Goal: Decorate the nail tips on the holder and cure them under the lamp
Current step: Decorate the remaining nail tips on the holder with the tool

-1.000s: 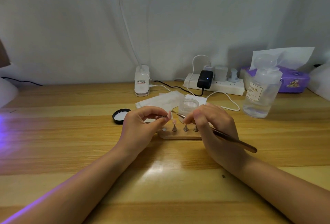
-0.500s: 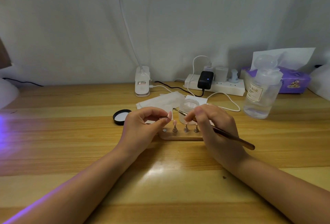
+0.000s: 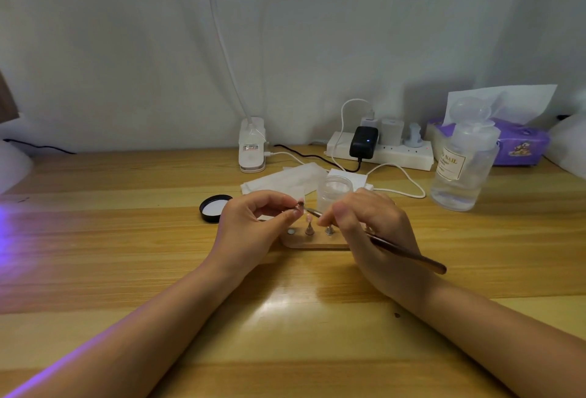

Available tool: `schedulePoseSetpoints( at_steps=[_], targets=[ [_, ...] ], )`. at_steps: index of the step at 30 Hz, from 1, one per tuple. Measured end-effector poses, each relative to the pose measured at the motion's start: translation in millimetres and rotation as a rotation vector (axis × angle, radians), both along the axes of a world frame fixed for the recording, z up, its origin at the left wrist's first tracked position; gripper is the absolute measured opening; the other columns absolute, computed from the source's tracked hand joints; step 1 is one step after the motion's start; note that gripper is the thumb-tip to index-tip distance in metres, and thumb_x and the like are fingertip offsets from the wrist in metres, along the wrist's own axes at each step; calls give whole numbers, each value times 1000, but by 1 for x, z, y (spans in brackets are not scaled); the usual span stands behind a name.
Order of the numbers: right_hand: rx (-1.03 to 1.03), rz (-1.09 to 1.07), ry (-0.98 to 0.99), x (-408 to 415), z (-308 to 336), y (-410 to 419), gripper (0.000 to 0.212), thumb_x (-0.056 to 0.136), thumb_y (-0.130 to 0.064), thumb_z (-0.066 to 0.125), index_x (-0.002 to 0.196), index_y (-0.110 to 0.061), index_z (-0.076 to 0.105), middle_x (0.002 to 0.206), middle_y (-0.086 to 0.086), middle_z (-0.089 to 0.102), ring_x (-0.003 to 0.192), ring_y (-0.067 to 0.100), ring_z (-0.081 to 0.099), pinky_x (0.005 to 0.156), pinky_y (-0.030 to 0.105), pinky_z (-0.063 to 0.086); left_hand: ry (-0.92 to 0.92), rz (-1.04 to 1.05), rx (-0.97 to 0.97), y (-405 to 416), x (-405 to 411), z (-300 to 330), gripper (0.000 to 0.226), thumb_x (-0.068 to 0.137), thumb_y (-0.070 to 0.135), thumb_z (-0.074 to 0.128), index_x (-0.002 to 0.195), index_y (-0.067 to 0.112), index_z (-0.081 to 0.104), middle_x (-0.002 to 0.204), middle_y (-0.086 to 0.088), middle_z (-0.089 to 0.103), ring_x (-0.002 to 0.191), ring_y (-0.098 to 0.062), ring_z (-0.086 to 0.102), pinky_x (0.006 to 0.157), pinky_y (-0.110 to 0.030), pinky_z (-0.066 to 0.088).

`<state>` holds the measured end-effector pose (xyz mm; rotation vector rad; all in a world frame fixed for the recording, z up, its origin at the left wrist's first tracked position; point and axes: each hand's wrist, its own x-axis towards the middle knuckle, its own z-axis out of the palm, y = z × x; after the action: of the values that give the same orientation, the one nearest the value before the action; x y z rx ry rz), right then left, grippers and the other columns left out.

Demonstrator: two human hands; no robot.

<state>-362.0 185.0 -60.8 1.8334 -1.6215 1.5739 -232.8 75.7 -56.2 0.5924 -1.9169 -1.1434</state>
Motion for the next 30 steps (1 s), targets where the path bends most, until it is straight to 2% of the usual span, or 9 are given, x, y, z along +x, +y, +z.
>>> schedulePoseSetpoints(
  at_steps=[4,6,9,16,19,22,24,27,30],
  targets=[
    [-40,54,28,1,0,2,47,95,-32,36,68,-10,68,67,-9,61,69,4,55,70,30,41,-9,-2,2,-1,0,0,16,73,13,73,78,27,70,77,14,69,74,0,62,67,-16,52],
    [-28,37,-42,0,1,2,39,92,-28,37,70,-14,65,69,-11,61,70,2,55,69,33,42,-9,-6,2,-1,0,0,17,74,13,73,77,29,68,77,16,69,73,2,61,64,-12,49],
    [43,-14,-153,-2,2,0,40,90,-33,34,73,-15,65,72,-5,64,74,7,56,71,38,44,-9,1,9,0,0,0,17,73,13,74,76,29,69,77,17,69,72,4,61,63,-9,47],
    [6,92,25,3,2,3,37,91,-22,40,71,-8,68,70,-6,61,70,7,56,67,30,44,4,-2,10,0,-1,0,14,73,14,74,76,27,70,76,14,69,71,2,62,65,-13,50],
    [2,60,-78,0,3,3,38,91,-26,36,70,-13,65,70,-13,59,71,2,56,68,26,43,6,-7,19,0,-1,0,17,73,13,74,75,29,69,75,16,69,70,3,61,63,-11,48],
    [46,36,-205,-2,3,2,37,90,-33,34,73,-16,63,73,-12,62,75,2,58,70,17,44,-8,-9,15,-1,0,0,17,74,13,73,77,29,69,80,16,69,73,3,62,64,-10,48],
    [56,53,-152,0,3,1,38,90,-30,36,73,-13,65,72,-11,61,74,1,57,69,15,42,-4,-15,19,-1,0,0,17,73,14,73,77,30,69,79,16,69,73,3,62,64,-11,48],
    [51,115,-33,3,3,1,37,91,-23,39,73,-7,67,72,-8,59,71,4,57,67,20,45,22,-14,39,1,0,2,9,68,26,72,75,30,69,77,15,70,72,0,63,63,-12,49],
    [48,142,-54,3,4,2,36,91,-22,39,72,-8,66,73,-18,55,72,-3,55,69,12,41,32,-14,47,2,-1,2,10,69,23,73,75,31,69,77,15,70,72,-1,64,63,-12,49]
  ],
)
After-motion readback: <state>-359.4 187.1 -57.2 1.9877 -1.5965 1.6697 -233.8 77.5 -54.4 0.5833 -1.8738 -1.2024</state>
